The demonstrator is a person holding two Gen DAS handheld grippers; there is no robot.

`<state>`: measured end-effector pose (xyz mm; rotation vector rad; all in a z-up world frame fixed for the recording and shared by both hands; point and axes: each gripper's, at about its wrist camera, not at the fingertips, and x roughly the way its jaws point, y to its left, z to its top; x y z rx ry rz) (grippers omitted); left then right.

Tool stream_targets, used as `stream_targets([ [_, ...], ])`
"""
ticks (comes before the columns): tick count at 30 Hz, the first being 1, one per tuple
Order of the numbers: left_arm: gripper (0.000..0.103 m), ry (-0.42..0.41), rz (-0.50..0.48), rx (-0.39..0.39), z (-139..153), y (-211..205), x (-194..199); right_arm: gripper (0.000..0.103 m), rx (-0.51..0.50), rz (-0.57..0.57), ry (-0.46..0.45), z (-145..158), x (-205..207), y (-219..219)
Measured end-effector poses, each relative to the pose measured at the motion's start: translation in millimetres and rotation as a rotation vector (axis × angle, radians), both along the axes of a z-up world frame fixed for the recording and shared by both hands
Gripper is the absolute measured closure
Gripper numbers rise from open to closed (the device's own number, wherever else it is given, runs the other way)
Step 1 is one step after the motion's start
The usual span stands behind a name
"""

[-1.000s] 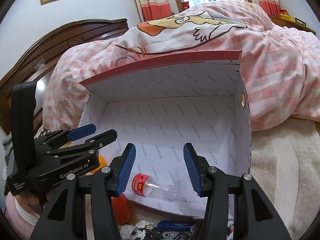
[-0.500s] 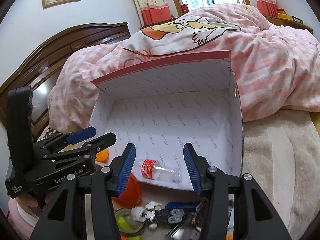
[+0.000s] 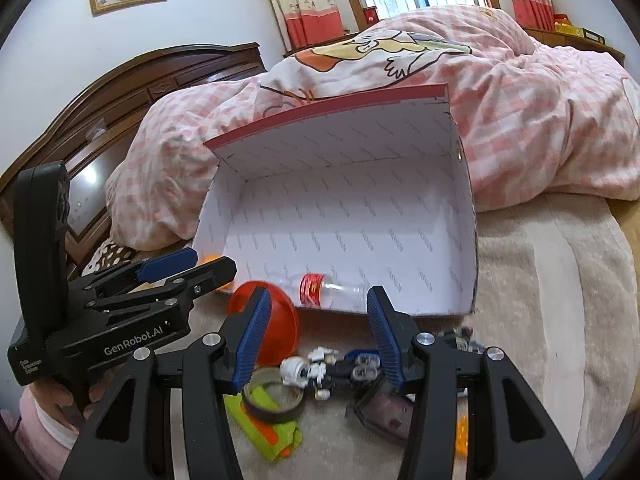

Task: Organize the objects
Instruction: 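Lower the left tool onto the red funnel and close on it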

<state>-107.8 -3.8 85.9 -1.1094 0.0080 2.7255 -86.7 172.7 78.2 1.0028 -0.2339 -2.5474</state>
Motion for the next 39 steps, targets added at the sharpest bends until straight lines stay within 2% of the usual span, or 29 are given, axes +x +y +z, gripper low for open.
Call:
stream_targets([
  [20,0.047,-0.033,-0.057,0.021,-9.8,14.1,34.1,0.052,0.000,-0.030,-0.048,-22.4,37.4,22.6],
  [27,0.047,-0.057,-0.072,0.037,-16.0,19.5,32.8,0.052,0.008,-0.027,-0.049,-27.0,44.8,25.9],
  [39,0.044,-0.084,-0.072,-0.003,-33.3,32.0,21.5,0.052,0.009,-0.032,-0.060,-36.3,52.7,33.3],
])
